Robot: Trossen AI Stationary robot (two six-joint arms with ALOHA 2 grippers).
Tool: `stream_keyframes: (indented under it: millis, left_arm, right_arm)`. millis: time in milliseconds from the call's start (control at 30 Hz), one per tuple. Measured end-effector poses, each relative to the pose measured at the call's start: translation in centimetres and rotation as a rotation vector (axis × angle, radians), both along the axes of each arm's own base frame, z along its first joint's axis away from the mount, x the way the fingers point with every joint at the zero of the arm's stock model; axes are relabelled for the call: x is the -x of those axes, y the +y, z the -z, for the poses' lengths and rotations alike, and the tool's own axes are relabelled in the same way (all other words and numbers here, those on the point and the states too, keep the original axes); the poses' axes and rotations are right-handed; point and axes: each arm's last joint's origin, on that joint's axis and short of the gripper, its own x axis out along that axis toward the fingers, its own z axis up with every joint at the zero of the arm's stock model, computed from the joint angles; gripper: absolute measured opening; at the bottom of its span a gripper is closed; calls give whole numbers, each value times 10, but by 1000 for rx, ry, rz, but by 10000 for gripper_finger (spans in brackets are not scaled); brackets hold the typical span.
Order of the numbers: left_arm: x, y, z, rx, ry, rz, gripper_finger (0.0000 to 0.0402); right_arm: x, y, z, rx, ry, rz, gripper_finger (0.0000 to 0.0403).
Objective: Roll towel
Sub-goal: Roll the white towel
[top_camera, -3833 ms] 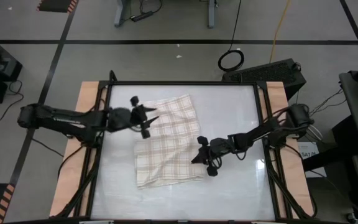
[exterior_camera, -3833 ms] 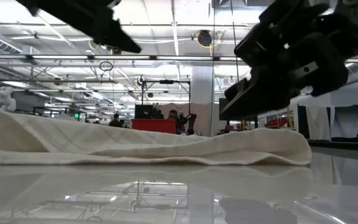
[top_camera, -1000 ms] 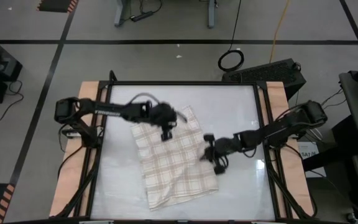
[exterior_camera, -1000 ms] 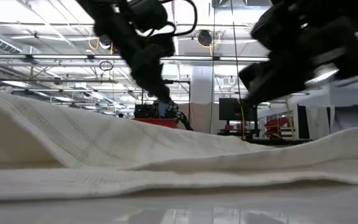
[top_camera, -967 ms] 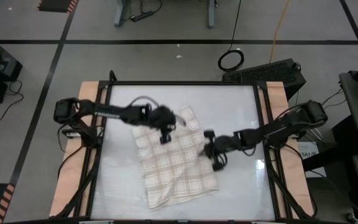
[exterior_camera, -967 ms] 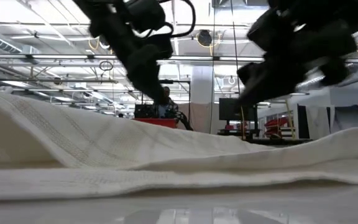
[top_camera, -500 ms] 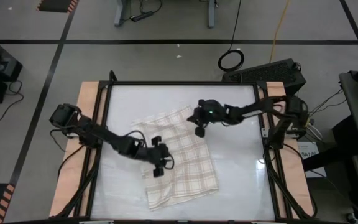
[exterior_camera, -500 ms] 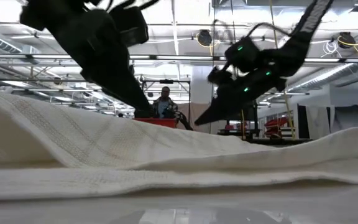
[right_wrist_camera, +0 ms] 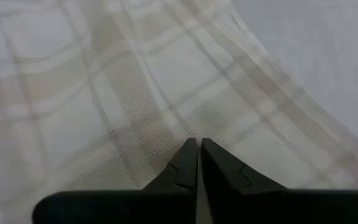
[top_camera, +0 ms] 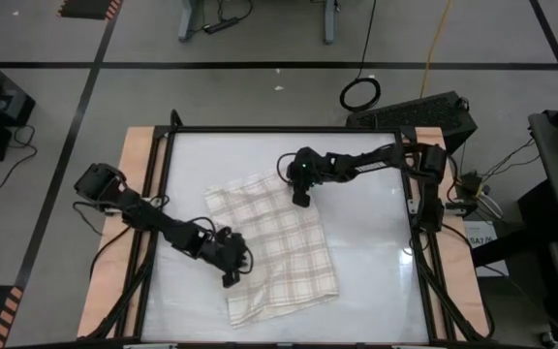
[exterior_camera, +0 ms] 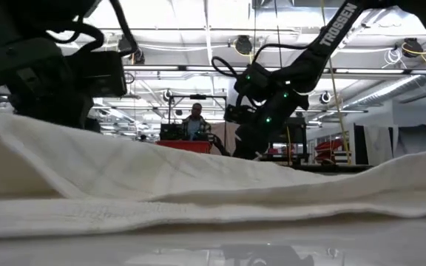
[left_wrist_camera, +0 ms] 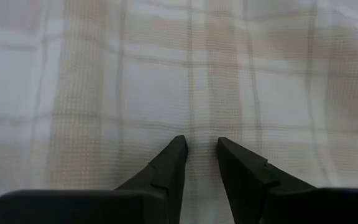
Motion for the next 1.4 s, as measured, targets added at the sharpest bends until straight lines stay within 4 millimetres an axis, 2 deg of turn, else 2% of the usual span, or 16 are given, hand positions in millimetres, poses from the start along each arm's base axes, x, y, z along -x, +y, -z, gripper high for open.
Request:
stream_keyframes:
  millis: [167,433,533,700,800,867,1000,1167,1233,1400]
  left_arm:
    - [13,-5,8,7,33,5,104]
    - [12,-8,4,-74,-34,63,104]
    - [11,-3,-5,-126,-67,71,104]
    - [9,9,-44,-198,-244,59,104]
    - [12,23,-64,-298,-317,14,104]
    - [15,37,-78,-379,-364,-102,104]
    - [19,71,-91,-510,-351,-248,104]
    - [21,105,-103,-770,-313,-413,104]
    - [21,120,-103,-780,-288,-447,104]
    - [22,160,-91,-593,-203,-420,104]
  right_arm:
    - [8,-11,2,-41,37,51,15]
    - [14,-18,-4,-61,29,62,15]
    - [16,-17,-16,-61,6,55,15]
    - [20,-1,-51,-60,-44,-2,15]
    - [24,20,-65,-102,-97,-84,15]
    - [29,39,-66,-127,-133,-124,15]
    - [46,75,-53,-189,-194,-144,15]
    - [60,99,-48,-149,-228,-38,15]
    - [64,104,-47,-121,-216,-18,15]
    - [63,101,-56,-68,-254,0,15]
